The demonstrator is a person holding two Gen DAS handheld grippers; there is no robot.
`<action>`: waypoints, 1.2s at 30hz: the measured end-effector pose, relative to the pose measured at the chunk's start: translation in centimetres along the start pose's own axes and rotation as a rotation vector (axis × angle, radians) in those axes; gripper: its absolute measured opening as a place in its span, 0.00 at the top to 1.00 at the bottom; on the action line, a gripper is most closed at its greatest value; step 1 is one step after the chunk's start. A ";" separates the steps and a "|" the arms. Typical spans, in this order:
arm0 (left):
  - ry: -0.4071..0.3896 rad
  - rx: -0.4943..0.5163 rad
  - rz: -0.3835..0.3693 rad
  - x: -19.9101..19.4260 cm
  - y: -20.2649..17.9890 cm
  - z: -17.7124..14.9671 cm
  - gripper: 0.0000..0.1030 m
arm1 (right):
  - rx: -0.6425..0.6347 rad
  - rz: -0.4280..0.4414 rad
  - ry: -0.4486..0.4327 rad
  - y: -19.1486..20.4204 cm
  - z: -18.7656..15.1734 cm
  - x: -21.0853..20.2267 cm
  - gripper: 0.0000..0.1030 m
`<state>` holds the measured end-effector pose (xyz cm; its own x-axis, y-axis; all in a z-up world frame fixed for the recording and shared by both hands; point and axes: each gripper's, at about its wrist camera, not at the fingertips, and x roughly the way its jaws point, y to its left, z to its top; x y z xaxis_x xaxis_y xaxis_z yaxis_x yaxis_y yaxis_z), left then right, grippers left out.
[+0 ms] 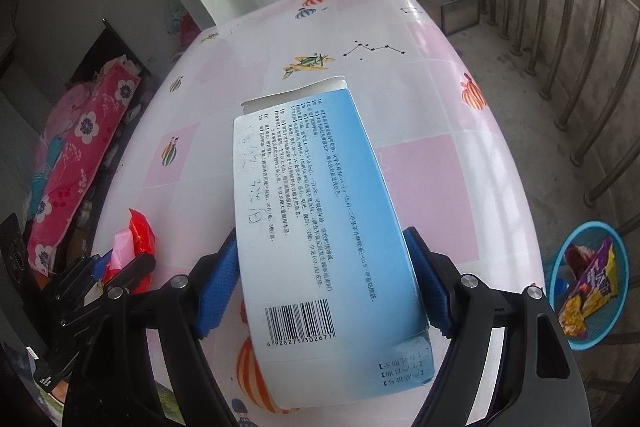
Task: Collect trash
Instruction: 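Lift the blue box and red wrapper off the table with both tools, then carry the box and wrapper over the wastebasket and open both tools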
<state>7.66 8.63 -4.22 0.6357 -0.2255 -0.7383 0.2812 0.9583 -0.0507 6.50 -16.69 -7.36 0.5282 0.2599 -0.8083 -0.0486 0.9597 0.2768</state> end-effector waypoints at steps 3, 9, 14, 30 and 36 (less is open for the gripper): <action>-0.025 -0.006 0.001 -0.8 -0.2 0.6 0.66 | 0.027 0.030 -0.024 -0.7 0.2 -1.1 0.28; -0.093 -0.020 -0.016 -2.9 -0.7 2.3 0.66 | 0.078 0.064 -0.069 -2.2 0.4 -3.3 0.28; -0.139 0.000 -0.069 -4.6 -1.8 4.1 0.66 | 0.151 0.061 -0.157 -4.5 -0.1 -6.8 0.28; 0.122 0.233 -0.612 2.9 -22.6 11.7 0.66 | 0.846 -0.286 -0.454 -24.3 -13.1 -16.9 0.28; 0.333 0.313 -0.712 9.5 -35.0 11.0 0.66 | 1.037 -0.239 -0.405 -30.3 -16.3 -12.5 0.28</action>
<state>11.74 -28.95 -2.08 0.0003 -0.6465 -0.7629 0.7516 0.5034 -0.4262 -12.42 -47.27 -14.09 0.6740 -0.1525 -0.7228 0.7151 0.3798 0.5868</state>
